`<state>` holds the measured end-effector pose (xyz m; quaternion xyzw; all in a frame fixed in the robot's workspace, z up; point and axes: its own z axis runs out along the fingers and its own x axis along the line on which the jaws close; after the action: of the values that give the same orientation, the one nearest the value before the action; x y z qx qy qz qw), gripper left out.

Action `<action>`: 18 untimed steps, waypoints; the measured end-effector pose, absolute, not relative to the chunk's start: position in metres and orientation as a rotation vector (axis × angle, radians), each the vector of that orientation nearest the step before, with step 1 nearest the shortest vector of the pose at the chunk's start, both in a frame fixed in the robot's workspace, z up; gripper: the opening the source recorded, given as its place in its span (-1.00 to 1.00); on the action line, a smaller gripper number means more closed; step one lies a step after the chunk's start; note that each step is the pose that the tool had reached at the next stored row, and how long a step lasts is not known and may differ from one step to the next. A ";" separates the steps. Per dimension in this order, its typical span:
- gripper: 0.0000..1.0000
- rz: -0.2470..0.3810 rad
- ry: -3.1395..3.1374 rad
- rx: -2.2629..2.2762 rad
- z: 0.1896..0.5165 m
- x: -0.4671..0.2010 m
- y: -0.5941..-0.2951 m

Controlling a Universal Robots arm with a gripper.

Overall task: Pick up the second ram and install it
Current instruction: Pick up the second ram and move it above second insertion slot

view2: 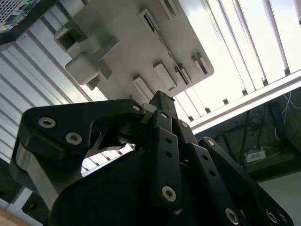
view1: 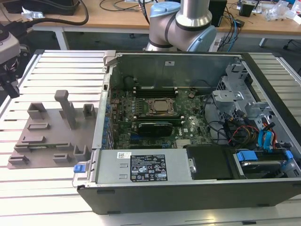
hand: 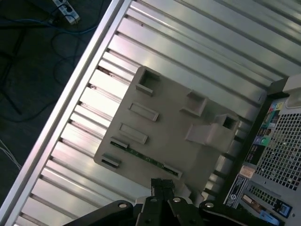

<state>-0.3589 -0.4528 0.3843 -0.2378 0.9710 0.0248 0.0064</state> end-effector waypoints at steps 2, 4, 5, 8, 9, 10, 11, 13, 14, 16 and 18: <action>-0.80 0.078 3.033 -0.766 0.384 -0.359 -0.453; -0.80 0.078 3.029 -0.784 0.384 -0.359 -0.453; -0.80 0.078 3.026 -0.795 0.384 -0.359 -0.453; -0.80 0.078 3.016 -0.834 0.384 -0.359 -0.453; -0.80 0.078 3.014 -0.842 0.384 -0.359 -0.453; -0.80 0.078 3.010 -0.857 0.384 -0.359 -0.453; -0.80 0.078 3.008 -0.865 0.384 -0.359 -0.453; -0.80 0.078 3.002 -0.886 0.384 -0.359 -0.453; -0.80 0.078 2.997 -0.903 0.384 -0.359 -0.453; -0.80 0.079 2.992 -0.922 0.384 -0.359 -0.453; -0.80 0.079 2.985 -0.945 0.384 -0.359 -0.453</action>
<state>-0.3589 -0.4528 0.3843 -0.3016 0.9531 0.0252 0.0047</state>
